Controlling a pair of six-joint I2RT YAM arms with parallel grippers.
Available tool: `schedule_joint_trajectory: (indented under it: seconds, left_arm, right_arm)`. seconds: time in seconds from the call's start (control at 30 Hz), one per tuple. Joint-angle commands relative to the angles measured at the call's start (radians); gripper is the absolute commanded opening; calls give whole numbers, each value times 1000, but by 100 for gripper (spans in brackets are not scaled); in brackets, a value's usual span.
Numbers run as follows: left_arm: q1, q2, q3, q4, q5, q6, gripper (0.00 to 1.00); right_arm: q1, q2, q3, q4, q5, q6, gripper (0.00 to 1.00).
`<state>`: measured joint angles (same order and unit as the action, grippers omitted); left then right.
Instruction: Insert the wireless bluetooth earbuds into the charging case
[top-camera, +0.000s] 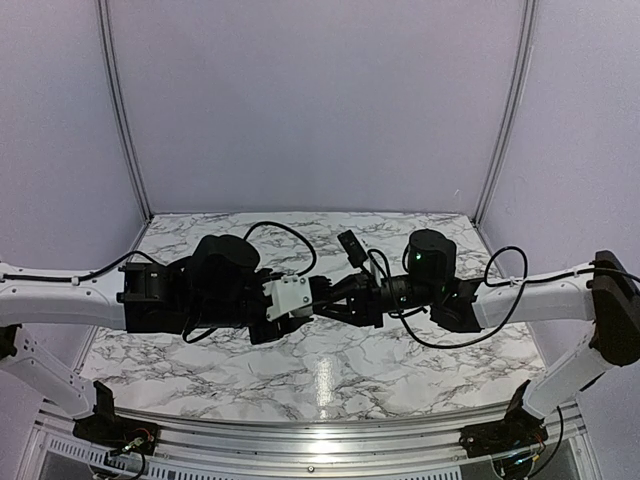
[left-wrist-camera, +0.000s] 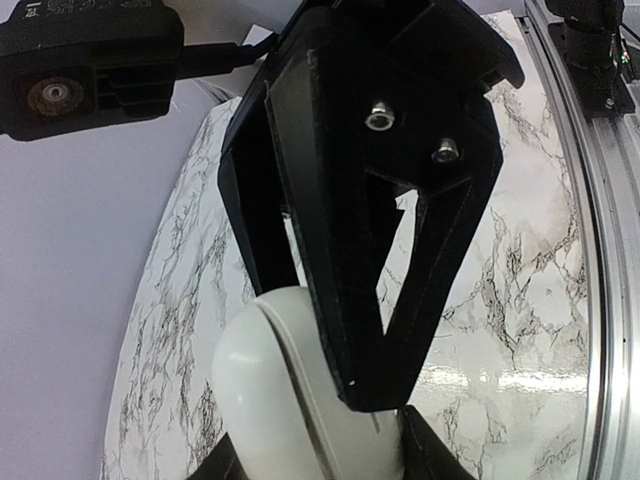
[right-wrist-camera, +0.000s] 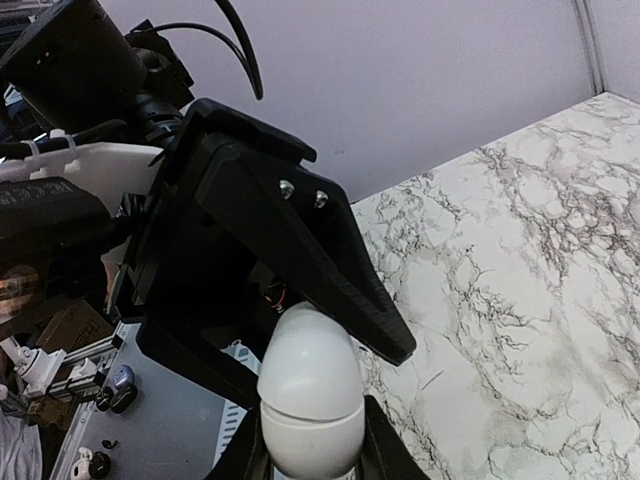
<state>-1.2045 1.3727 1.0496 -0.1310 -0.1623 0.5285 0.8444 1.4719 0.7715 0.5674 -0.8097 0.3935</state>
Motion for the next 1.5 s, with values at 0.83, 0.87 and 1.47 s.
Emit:
schedule_joint_trajectory:
  seconds: [0.83,0.87,1.47]
  left_arm:
    - [138,-235,-128,182,384,-208,64]
    - [156,-233,-125,182,407,-230,60]
    - [234,-148,-62,154,444,-299,44]
  right_arm:
    - [-10,-44,11,8,48,-163,0]
    - [-10,-46,11,8,42,-168,0]
    - [10,-67,8,13,-20,-203,0]
